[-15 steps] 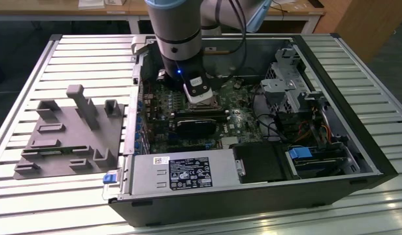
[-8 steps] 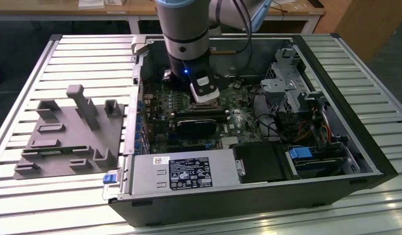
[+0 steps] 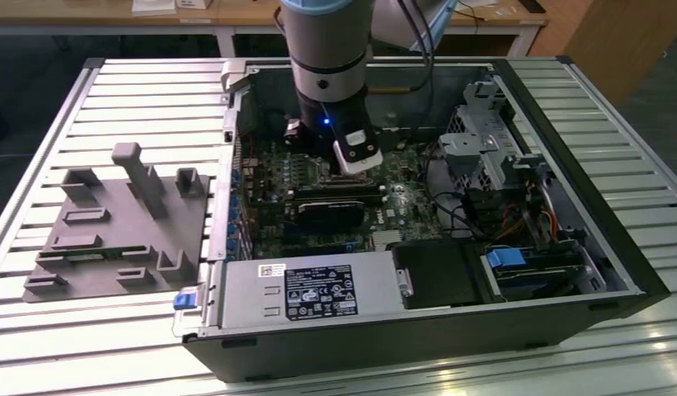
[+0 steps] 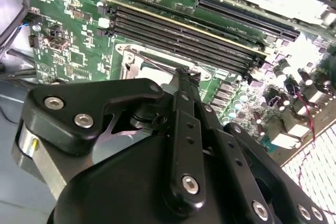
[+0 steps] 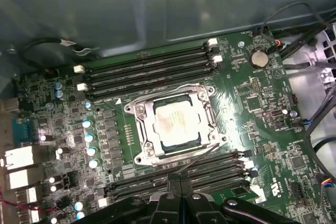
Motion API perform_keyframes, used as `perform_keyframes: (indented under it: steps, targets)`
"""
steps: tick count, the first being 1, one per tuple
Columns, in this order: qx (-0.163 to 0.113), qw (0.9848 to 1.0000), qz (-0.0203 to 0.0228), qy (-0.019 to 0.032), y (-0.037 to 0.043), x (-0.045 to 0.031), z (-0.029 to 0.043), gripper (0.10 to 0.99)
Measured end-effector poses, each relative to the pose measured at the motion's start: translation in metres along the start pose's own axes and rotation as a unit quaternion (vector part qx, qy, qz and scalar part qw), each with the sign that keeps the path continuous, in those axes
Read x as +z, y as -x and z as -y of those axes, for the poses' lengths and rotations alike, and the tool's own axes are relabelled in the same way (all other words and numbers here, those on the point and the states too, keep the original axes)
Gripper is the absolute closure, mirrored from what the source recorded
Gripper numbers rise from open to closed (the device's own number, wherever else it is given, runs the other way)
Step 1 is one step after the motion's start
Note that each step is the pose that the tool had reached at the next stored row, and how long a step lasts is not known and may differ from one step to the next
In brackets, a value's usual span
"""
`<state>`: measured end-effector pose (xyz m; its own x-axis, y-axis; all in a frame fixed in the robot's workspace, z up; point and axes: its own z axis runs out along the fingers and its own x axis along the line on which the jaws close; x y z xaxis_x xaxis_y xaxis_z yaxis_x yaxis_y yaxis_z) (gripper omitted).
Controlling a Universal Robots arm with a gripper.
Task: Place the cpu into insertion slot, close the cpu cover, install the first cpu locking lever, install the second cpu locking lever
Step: 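Install the second cpu locking lever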
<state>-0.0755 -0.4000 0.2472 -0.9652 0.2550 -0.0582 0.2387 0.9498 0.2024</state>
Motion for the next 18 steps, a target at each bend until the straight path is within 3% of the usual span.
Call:
perform_keyframes:
  steps: [13,15,18]
  targets:
    - [0.0,1.0,-0.0019,0.0013,-0.0039,0.0181,0.0045,0.984]
    - [0.001,1.0,-0.0023,0.0027,-0.0072,0.0194,0.0057,0.984]
    - [0.001,1.0,-0.0039,0.0089,-0.0106,0.0214,0.0069,0.984]
